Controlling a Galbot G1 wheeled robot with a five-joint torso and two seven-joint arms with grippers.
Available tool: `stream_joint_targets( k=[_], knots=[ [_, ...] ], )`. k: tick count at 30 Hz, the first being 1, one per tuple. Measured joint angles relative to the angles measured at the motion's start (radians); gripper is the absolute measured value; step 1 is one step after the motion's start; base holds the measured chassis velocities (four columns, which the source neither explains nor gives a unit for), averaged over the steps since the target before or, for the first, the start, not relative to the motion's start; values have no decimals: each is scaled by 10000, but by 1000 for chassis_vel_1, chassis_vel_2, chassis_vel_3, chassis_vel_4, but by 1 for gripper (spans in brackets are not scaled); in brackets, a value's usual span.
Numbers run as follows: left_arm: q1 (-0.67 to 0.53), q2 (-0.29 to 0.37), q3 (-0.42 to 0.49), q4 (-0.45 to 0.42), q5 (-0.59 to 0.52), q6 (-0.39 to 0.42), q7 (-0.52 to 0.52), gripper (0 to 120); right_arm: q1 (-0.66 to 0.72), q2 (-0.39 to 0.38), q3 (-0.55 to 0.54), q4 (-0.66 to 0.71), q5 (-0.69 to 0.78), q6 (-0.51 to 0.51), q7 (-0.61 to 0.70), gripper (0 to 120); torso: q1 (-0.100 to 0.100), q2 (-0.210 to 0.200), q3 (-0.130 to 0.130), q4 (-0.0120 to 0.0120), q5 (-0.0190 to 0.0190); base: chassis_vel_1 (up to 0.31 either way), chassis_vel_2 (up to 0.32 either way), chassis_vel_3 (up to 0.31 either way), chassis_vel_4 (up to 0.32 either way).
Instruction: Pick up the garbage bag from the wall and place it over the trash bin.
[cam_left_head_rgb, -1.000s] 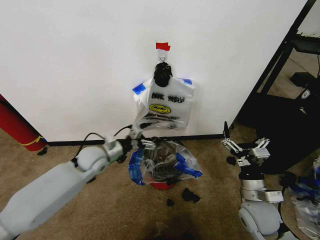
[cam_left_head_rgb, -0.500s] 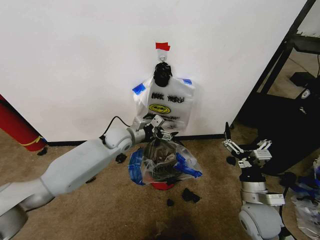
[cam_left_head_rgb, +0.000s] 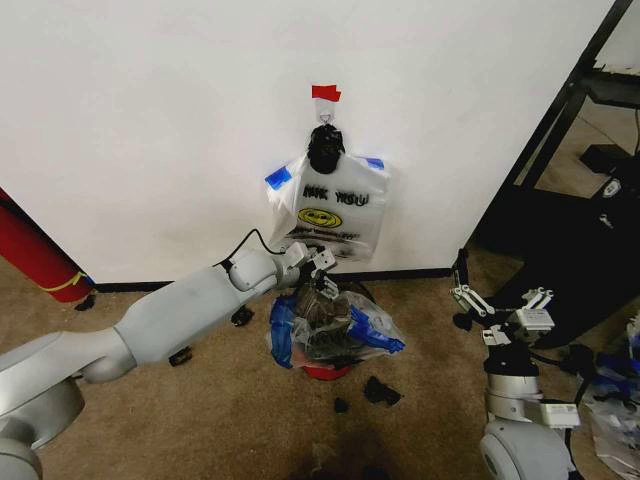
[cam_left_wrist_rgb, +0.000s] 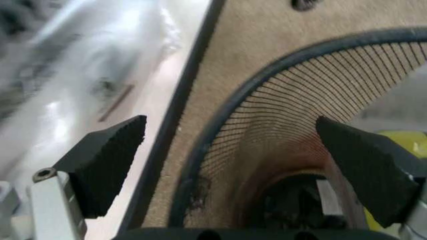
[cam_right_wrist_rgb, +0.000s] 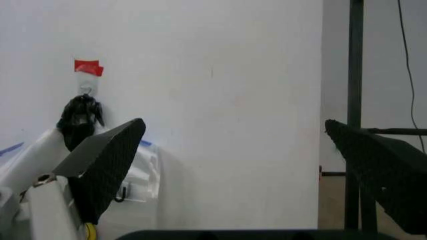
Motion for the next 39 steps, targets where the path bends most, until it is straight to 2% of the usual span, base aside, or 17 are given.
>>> stream_joint_targets(
  k=[3,6,7,13,14,16,20,23,27,29,30,34,39],
  knots=[
    [-144,-134,234,27,185,253,136,94,-123,0,102,88,-18,22,46,100,0,0,0,0,0,0,0,0,0],
    [-173,-254,281,22,241,591,50,81,-238,0,145,213,-40,28,97,100,0,0,0,0,0,0,0,0,0],
    [-173,-254,281,22,241,591,50,81,-238,0,145,213,-40,28,97,100,0,0,0,0,0,0,0,0,0],
    [-99,-319,110,-93,320,1349,-94,55,-310,37,106,326,-212,46,180,100,0,1,-1,1,-1,0,0,0,0],
    [-99,-319,110,-93,320,1349,-94,55,-310,37,106,326,-212,46,180,100,0,1,-1,1,-1,0,0,0,0],
    [-5,-320,-8,-153,324,1549,-153,47,-308,52,67,349,-255,42,202,100,0,1,-1,0,-1,0,0,0,0],
    [217,-51,-283,-516,303,2151,-326,32,-330,48,46,418,-307,12,227,100,-1,1,-2,2,-1,0,0,0,0],
    [347,152,-448,-774,212,2473,-453,27,-356,27,49,442,-310,-2,253,100,0,1,-1,2,-3,0,0,0,0],
    [699,655,-985,-1434,-263,3217,-890,14,-394,-28,60,452,-311,-25,289,100,0,0,0,-1,-4,0,0,0,0],
    [969,958,-1442,-1853,-784,3682,-1435,8,-366,-61,57,451,-305,-79,296,100,0,0,0,-1,-3,0,0,0,0],
    [969,958,-1442,-1853,-784,3682,-1435,8,-366,-61,57,451,-305,-79,296,100,0,0,0,-1,-3,0,0,0,0],
    [1788,1323,-2458,-2516,-1845,4444,-2679,5,-150,-142,1,277,-156,-263,276,100,0,0,0,-1,-4,0,0,0,0],
    [3114,1682,-3754,-3018,-2586,4571,-3480,5,87,-308,-85,-100,309,-445,-19,100,0,0,-1,0,-4,0,0,0,0]
  ],
)
